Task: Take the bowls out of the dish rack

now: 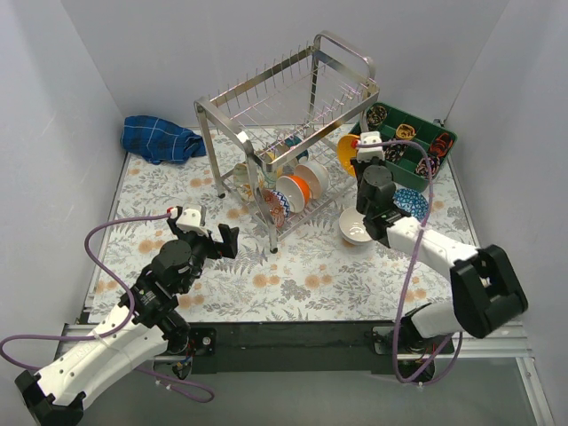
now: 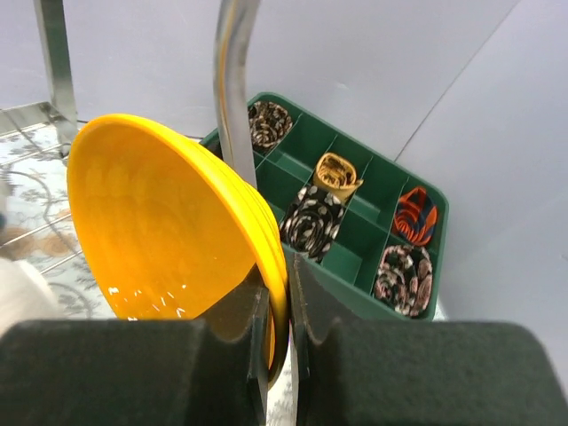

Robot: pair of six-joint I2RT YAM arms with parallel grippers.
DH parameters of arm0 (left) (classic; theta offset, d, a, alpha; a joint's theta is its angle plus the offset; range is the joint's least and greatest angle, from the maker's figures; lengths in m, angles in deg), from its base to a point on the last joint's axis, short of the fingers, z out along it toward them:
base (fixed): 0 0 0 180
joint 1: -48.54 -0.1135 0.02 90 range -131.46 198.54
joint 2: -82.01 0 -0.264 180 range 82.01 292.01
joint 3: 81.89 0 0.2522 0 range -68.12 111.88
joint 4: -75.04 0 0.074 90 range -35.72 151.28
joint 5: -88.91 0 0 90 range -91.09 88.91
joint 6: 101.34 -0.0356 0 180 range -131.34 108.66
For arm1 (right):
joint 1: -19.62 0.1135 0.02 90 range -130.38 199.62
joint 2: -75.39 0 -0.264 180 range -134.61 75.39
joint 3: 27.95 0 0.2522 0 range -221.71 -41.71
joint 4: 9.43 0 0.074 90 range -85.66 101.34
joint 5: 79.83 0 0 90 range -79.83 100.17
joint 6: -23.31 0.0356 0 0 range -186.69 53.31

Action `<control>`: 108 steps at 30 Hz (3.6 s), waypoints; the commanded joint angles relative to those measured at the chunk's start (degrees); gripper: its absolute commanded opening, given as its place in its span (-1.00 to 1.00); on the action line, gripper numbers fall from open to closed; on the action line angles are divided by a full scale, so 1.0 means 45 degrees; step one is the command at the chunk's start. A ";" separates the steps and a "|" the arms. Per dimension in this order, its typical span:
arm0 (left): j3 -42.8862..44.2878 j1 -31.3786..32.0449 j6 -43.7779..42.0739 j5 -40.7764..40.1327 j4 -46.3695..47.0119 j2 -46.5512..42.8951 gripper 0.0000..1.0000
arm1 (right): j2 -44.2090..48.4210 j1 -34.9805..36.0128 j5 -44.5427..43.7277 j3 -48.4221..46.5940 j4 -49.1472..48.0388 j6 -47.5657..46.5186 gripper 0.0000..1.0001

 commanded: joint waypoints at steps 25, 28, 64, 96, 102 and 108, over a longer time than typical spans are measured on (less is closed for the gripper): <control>0.0264 -0.0147 0.0012 0.0070 -0.0002 0.0616 0.96 | 0.2434 0.0926 1.2146 0.2473 0.9615 0.8715 -0.97; 0.0245 -0.0147 -0.0007 0.0070 0.0017 0.0655 0.96 | 0.1965 0.1122 1.2204 0.2687 0.9263 0.8774 -0.97; 0.0245 -0.0206 -0.0027 0.0148 0.0056 0.0675 0.96 | 0.2687 0.0169 0.9722 -0.1197 1.0708 0.5220 0.93; 0.0206 -0.0284 -0.0300 0.0383 0.0291 0.1514 0.96 | -0.4579 -0.3174 1.5875 -0.3893 0.3091 0.7386 0.95; 0.0206 -0.0304 -0.0320 0.0461 0.0349 0.1612 0.96 | -0.5517 -0.3194 1.6442 -0.4440 0.3012 0.7524 0.84; 0.0186 -0.0304 -0.0320 0.0500 0.0330 0.1534 0.96 | -0.6045 -0.3175 1.7048 -0.4733 0.2914 0.7602 0.65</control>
